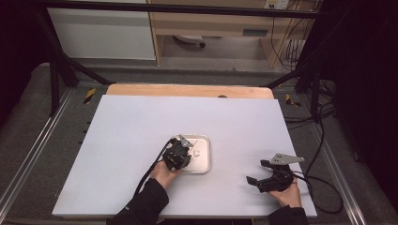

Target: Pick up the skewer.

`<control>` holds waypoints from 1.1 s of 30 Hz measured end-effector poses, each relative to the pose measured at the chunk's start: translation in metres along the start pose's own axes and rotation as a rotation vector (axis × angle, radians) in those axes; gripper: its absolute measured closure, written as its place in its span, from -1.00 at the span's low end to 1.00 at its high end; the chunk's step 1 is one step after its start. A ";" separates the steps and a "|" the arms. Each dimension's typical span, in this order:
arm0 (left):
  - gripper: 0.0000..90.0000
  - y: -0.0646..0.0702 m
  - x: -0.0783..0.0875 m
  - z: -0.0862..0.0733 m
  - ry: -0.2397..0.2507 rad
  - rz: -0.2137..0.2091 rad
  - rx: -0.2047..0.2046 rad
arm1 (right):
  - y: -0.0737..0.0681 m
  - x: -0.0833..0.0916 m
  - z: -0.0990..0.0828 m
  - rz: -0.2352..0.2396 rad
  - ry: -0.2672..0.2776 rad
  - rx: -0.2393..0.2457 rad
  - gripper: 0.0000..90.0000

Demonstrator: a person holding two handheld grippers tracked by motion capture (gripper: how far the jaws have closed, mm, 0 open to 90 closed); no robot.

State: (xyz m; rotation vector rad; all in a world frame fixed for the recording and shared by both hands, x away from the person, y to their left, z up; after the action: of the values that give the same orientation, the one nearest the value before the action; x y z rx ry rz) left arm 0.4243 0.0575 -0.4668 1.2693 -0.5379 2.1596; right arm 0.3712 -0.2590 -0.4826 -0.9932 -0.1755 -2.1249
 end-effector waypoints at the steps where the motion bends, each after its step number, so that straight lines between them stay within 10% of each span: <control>1: 0.78 0.000 0.000 0.000 0.000 0.000 0.000 | 0.000 0.000 0.000 -0.002 0.000 0.002 -0.98; 17: 0.96 0.004 0.000 -0.001 -0.003 0.061 0.024 | 0.000 0.000 0.000 0.000 0.001 0.000 -0.98; 33: 0.97 -0.003 0.009 -0.003 0.072 0.003 0.024 | 0.000 0.000 0.000 -0.002 0.002 0.001 -0.98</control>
State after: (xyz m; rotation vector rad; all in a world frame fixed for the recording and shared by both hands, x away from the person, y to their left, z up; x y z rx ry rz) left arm 0.4204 0.0639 -0.4605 1.1994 -0.4858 2.2109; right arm 0.3713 -0.2589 -0.4826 -0.9909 -0.1765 -2.1269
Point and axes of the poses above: each handheld gripper's, and its own axes: x roughly backward along the jaws, z roughly out of its top, y roughly to its right, the point moved 4 cm from there along -x, roughly forward along the jaws, and after that the axes turned 10 degrees about -y, right-handed, at the moved point
